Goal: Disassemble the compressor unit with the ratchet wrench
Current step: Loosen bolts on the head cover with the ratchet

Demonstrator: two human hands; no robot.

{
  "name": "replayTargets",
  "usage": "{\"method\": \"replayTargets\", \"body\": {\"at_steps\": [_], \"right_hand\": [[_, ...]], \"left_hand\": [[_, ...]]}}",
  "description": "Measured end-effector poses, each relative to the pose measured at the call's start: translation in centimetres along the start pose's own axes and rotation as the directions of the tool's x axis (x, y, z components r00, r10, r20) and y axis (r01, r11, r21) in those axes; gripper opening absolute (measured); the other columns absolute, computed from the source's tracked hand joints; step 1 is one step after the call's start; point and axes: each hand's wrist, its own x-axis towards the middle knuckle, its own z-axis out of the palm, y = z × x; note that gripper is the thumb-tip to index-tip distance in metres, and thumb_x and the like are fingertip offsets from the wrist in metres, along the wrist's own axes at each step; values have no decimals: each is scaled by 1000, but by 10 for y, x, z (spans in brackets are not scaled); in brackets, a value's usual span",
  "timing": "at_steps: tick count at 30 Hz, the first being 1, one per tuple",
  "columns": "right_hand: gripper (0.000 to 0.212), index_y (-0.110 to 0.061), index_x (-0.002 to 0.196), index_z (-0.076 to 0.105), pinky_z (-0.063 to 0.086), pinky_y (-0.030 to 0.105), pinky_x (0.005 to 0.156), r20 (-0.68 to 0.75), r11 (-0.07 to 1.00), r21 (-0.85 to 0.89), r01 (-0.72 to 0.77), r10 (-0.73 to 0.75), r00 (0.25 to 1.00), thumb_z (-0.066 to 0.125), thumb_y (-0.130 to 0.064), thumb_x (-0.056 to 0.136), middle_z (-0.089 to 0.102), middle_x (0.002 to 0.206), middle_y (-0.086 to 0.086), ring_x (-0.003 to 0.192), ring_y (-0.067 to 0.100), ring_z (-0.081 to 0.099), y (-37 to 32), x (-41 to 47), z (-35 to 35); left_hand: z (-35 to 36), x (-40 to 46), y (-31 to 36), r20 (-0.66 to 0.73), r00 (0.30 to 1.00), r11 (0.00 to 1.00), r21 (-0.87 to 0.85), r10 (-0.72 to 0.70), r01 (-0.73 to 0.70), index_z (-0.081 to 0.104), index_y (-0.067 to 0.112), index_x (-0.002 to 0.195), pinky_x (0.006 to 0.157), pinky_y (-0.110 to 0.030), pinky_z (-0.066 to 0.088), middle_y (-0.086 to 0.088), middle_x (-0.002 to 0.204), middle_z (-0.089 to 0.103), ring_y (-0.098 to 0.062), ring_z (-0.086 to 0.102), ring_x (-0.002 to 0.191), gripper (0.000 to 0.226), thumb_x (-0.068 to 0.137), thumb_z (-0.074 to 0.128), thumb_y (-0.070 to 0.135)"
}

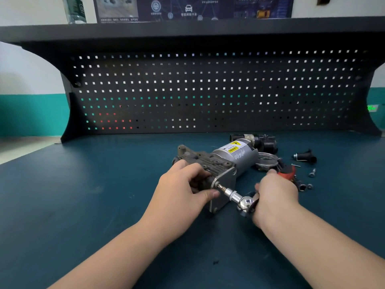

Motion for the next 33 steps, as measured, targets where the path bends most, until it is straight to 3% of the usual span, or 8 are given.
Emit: {"method": "replayTargets", "body": {"at_steps": [7,9,12,16,22,26,29,33], "right_hand": [[34,-19,70,41,39,36,70,-92,996,-45,71,-75,993,48,-39,96,52,72,5,59,20,44,-7,-9,6],[34,-17,70,43,40,35,68,-72,996,-60,58,-62,995,48,-39,96,52,71,5,57,19,44,-7,-11,5],[33,-17,71,45,42,36,69,-69,993,-86,78,-84,994,48,-38,96,56,72,7,59,21,47,-7,-8,7],[28,-18,74,49,47,39,72,-39,985,-143,92,-99,994,52,-38,93,58,75,6,64,24,52,-8,-6,6],[21,-12,69,51,21,14,33,234,980,-194,-32,78,969,60,-22,85,47,57,1,29,7,33,-36,4,-11],[20,-10,70,51,23,14,31,361,945,-190,266,-185,914,57,-9,90,47,53,2,29,4,34,-38,0,-6],[5,-24,85,59,35,19,42,530,719,-184,670,-501,684,64,-22,85,53,61,-3,46,7,47,-48,-10,-5],[21,-39,86,54,41,20,39,615,635,-16,772,-603,508,70,-45,73,56,62,-1,45,8,53,-64,-23,-15]], "left_hand": [[-6,-22,29,-254,948,975,-160,-191,154,65,26,71,55,-15,47,9,65,64,-2,58,56,9,72,64,35],[1,-27,38,30,870,718,-552,-491,424,66,12,71,48,-24,52,-8,63,68,-17,62,52,21,79,63,31],[7,-20,49,573,655,244,-631,-493,736,65,-6,98,62,-34,60,-21,85,72,-29,71,75,38,84,64,30],[17,-7,56,643,605,7,-683,-469,731,60,-3,97,59,-39,58,-21,88,70,-30,68,74,17,87,61,10],[31,-9,48,604,657,-50,-752,-451,657,59,-9,94,54,-40,59,-23,81,69,-33,64,74,15,87,59,4],[34,-10,45,576,703,-87,-795,-416,600,59,-9,102,56,-37,59,-25,91,69,-33,66,76,20,87,59,5],[37,-13,44,573,698,-89,-796,-429,599,60,-13,89,59,-38,60,-22,80,68,-33,63,77,17,91,54,3],[38,-17,42,580,688,-121,-796,-437,593,60,-10,81,60,-39,60,-21,72,67,-32,65,71,17,90,55,3]]}}
